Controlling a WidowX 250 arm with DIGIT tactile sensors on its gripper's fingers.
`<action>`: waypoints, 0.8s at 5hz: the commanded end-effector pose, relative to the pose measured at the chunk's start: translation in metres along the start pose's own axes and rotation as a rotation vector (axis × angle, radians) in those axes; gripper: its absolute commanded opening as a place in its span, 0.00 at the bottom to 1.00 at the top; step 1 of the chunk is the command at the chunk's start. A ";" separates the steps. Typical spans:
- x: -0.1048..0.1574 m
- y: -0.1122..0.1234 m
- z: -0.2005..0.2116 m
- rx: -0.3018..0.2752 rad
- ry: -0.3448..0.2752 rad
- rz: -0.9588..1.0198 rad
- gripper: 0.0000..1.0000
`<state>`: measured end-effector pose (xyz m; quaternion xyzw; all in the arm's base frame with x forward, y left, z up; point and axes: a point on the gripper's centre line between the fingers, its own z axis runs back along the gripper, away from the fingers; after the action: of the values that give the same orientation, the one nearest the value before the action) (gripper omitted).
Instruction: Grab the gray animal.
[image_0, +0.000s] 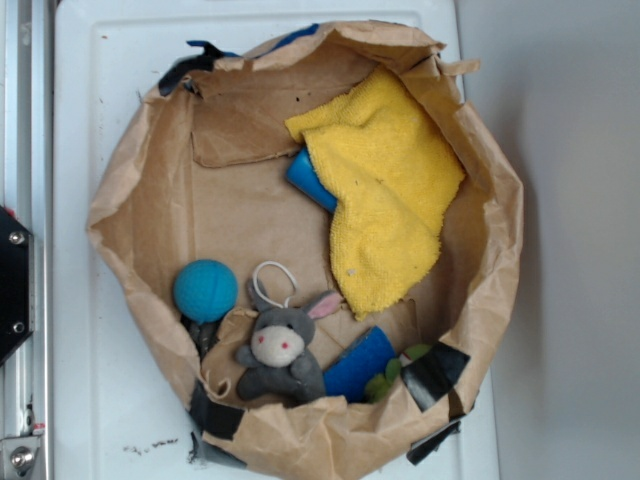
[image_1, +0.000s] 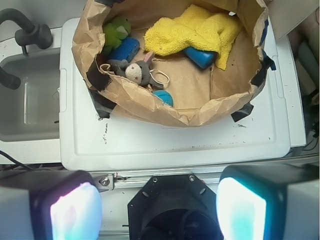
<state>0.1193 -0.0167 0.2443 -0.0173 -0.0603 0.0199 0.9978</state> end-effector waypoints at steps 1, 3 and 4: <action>0.000 0.000 0.000 0.000 0.000 0.000 1.00; 0.061 -0.004 -0.017 0.040 0.005 -0.228 1.00; 0.080 -0.005 -0.035 0.027 0.056 -0.414 1.00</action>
<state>0.1994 -0.0189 0.2083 0.0064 -0.0118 -0.1897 0.9817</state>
